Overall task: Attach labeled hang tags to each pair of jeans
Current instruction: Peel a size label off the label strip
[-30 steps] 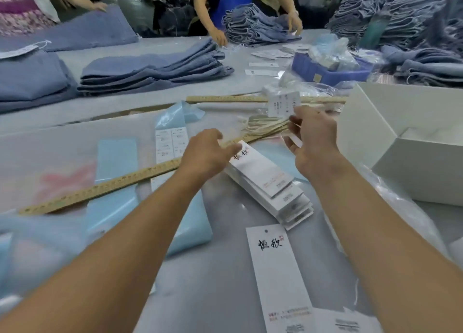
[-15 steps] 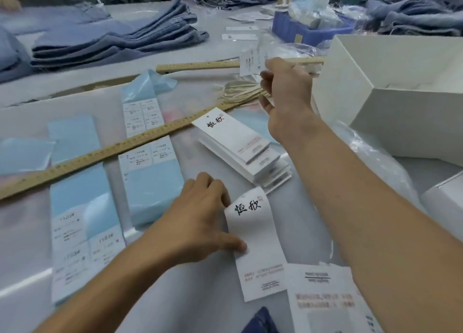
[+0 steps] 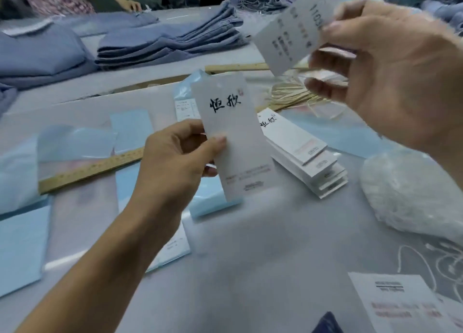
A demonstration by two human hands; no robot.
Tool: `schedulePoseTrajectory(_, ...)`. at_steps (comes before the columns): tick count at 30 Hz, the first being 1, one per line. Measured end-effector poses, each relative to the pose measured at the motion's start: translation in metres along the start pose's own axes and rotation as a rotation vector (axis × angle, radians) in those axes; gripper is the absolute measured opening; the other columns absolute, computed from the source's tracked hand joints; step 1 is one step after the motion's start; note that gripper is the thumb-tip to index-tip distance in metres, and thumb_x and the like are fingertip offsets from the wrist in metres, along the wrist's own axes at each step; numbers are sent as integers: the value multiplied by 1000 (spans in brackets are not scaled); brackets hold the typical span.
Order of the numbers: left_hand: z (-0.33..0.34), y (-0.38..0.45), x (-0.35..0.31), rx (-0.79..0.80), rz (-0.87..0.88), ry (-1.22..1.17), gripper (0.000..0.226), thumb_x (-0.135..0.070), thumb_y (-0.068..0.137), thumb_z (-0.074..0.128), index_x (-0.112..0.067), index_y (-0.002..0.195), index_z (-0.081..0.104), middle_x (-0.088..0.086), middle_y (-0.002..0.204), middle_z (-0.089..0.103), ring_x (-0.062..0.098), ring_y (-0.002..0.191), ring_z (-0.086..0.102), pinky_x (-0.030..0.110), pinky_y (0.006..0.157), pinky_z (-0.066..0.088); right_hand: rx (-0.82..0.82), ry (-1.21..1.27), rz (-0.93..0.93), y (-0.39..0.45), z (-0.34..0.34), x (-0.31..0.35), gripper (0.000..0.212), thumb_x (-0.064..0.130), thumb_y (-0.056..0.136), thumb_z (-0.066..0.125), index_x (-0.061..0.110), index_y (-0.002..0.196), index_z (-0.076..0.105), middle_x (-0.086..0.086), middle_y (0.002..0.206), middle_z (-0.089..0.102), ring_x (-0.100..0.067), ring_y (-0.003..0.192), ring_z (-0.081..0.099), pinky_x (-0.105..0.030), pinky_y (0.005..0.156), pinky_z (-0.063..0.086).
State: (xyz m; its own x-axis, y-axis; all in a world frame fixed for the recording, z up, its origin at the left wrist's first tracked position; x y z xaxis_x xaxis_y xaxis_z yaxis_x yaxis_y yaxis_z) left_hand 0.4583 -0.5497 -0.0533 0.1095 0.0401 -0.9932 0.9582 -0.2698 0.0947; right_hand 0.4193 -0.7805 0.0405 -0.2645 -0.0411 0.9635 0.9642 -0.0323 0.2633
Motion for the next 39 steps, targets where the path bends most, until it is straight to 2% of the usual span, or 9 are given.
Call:
schedulePoseTrajectory(2, -1, 1, 0, -14, -23, 12, 13, -17, 100, 62, -22, 99, 74, -4, 94, 79, 21, 91, 74, 41, 78, 62, 69, 23, 46, -20, 5, -7, 14, 16, 77, 72, 24, 80, 60, -2, 96, 69, -16, 87, 64, -33, 77, 57)
schedulePoseTrajectory(7, 0, 0, -4, 32, 10, 125, 20, -23, 104, 56, -27, 94, 73, -10, 91, 77, 24, 94, 71, 58, 84, 58, 175, -222, 162, -35, 29, -39, 19, 11, 76, 81, 18, 81, 64, -1, 80, 72, -16, 78, 65, -26, 73, 57)
schedulePoseTrajectory(10, 0, 0, -4, 47, 31, 162, 23, -26, 105, 53, -30, 92, 71, -16, 90, 76, 16, 89, 71, 52, 81, 61, 110, -340, 158, -32, 35, -44, 13, 10, 80, 77, 11, 85, 64, -2, 77, 72, -15, 74, 63, -23, 69, 54)
schedulePoseTrajectory(14, 3, 0, -1, 67, 37, 137, 23, -23, 106, 52, -28, 92, 70, -12, 91, 77, 15, 88, 73, 46, 79, 63, 21, -398, 194, -34, 37, -54, 10, 6, 85, 74, 5, 90, 65, -8, 78, 73, -21, 75, 62, -30, 70, 54)
schedulePoseTrajectory(18, 8, -1, 3, 125, 57, 115, 23, -21, 106, 51, -25, 93, 70, -11, 87, 77, 7, 78, 72, 29, 68, 62, -14, -425, 204, -35, 42, -61, 10, 5, 86, 75, 8, 87, 66, -12, 82, 74, -22, 76, 62, -36, 73, 52)
schedulePoseTrajectory(24, 18, -4, 3, 202, 88, 118, 25, -23, 107, 48, -32, 96, 68, -13, 92, 77, 4, 84, 71, 21, 58, 57, -43, -496, 166, -34, 41, -63, 12, 5, 86, 75, 12, 85, 66, 0, 73, 73, -4, 62, 61, -28, 67, 49)
schedulePoseTrajectory(33, 23, -8, 2, 235, 176, 146, 10, -21, 102, 57, -28, 100, 64, -13, 97, 78, 5, 90, 73, 26, 64, 61, -113, -769, 79, -35, 40, -64, 13, 14, 85, 77, 21, 86, 66, 3, 81, 74, -13, 73, 70, -42, 73, 61)
schedulePoseTrajectory(37, 24, -9, 6, 197, 185, 191, 7, -18, 101, 60, -23, 99, 63, -13, 100, 78, 6, 90, 74, 30, 66, 63, -201, -1093, -75, -39, 42, -61, 50, 32, 78, 82, 34, 113, 46, 12, 76, 69, -7, 66, 65, -31, 59, 54)
schedulePoseTrajectory(39, 22, -8, 6, 168, 166, 117, 8, -15, 101, 59, -22, 102, 64, -11, 99, 78, 8, 89, 75, 26, 63, 61, -253, -1150, -54, -37, 36, -61, 65, 47, 74, 84, 34, 121, 41, 12, 85, 62, -7, 70, 62, -28, 60, 50)
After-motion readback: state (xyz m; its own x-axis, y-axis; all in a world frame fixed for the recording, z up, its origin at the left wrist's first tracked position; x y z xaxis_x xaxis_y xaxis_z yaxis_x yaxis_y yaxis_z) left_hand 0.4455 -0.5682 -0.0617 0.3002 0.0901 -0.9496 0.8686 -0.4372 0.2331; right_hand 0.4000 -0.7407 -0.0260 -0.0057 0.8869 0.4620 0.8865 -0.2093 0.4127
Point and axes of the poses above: each hand's wrist, its own y-axis towards the middle knuckle, its own z-axis out of the palm, x = y × z, the point moved 3 cm from there along y, towards the middle knuckle
